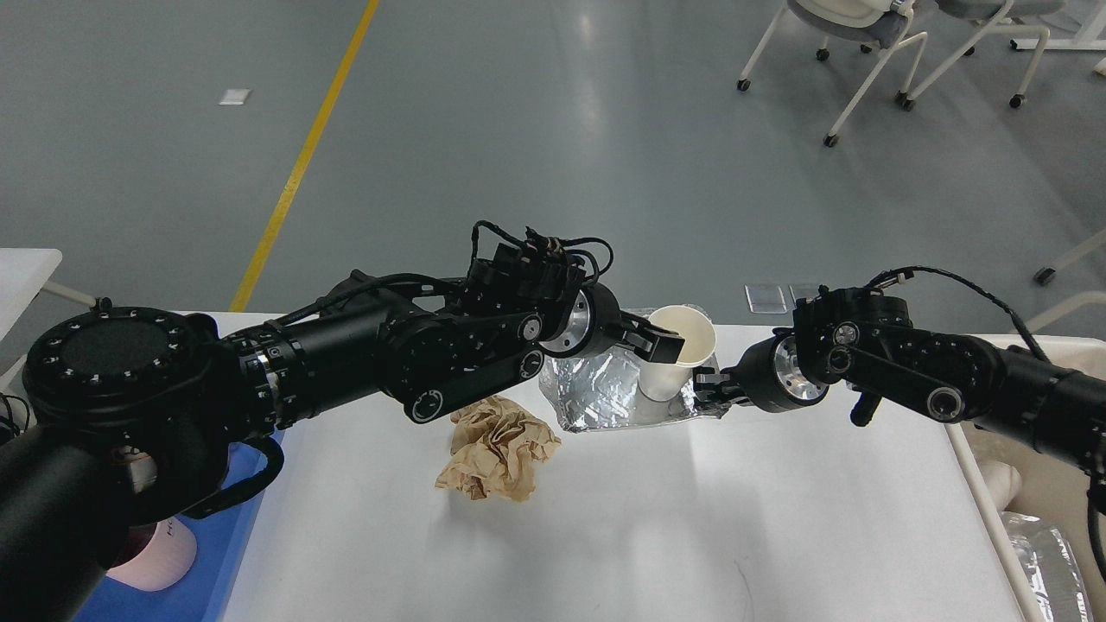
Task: Tidy desktop
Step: 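Lower the cup into the foil tray, open the left gripper, withdraw, then move the left gripper down toward the crumpled brown paper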
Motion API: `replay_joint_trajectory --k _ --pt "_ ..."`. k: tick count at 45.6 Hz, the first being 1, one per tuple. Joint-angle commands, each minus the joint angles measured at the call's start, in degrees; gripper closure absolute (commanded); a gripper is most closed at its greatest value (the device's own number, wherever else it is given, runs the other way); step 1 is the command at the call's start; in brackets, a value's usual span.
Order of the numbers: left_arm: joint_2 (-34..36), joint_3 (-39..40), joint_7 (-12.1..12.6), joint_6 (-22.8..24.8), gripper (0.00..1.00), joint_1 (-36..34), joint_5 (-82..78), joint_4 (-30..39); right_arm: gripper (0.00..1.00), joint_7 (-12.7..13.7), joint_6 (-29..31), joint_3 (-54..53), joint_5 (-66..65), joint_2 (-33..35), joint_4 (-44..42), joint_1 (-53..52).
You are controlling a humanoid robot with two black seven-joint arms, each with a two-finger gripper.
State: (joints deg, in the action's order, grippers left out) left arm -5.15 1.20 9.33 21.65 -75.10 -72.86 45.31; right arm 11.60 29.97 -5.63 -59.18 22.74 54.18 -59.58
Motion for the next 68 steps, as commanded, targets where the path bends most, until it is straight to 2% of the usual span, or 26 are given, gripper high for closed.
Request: replay_joint_trajectory --k 1,7,11,23,32,38,44,52,60,64,68 --pt "0.8 2.0 0.0 0.1 0.03 -2.3 3.2 1.1 1.00 0.0 0.0 -0.2 0.0 0.0 0.0 0.6" --pt "4.1 3.3 0.0 0.8 0.03 -5.8 5.6 4.0 1.00 0.0 -0.1 -0.3 0.0 0.0 0.0 1.0" --pt "9.4 2.9 0.1 1.1 0.03 -7.5 5.8 9.9 1.00 0.0 -0.1 -0.3 0.0 0.9 0.0 1.0" --pt "32.6 2.4 0.7 1.2 0.03 -8.3 5.6 28.8 1.00 0.0 -0.1 -0.4 0.0 2.0 0.1 1.8" --pt "53.4 2.4 3.8 1.2 0.03 -6.8 5.6 43.2 1.00 0.0 -0.3 -0.4 0.0 1.9 0.0 2.3" --pt "67.8 2.5 3.3 0.3 0.03 -2.0 5.3 49.5 1.00 0.0 -0.9 -0.5 0.0 1.8 0.0 2.6" --pt "77.4 2.6 2.7 -3.4 0.03 3.3 5.4 51.7 1.00 0.0 -1.0 -0.6 0.0 1.6 0.1 2.6" --pt "84.1 2.6 1.1 -11.8 0.03 14.4 5.5 53.2 1.00 0.0 -1.0 -0.6 0.0 1.4 0.2 2.5" --pt "85.7 2.5 0.9 -17.8 0.03 23.8 5.5 55.6 1.00 0.0 -1.0 -0.6 0.0 1.3 0.1 2.6" --pt "85.7 2.5 0.1 -19.4 0.03 27.3 5.5 55.6 1.00 0.0 -1.0 -0.6 0.0 1.3 0.3 2.6" --pt "85.3 2.5 -2.1 -19.5 0.03 28.9 5.5 55.6 1.00 -0.1 -1.0 -0.7 0.0 1.3 0.2 2.5"
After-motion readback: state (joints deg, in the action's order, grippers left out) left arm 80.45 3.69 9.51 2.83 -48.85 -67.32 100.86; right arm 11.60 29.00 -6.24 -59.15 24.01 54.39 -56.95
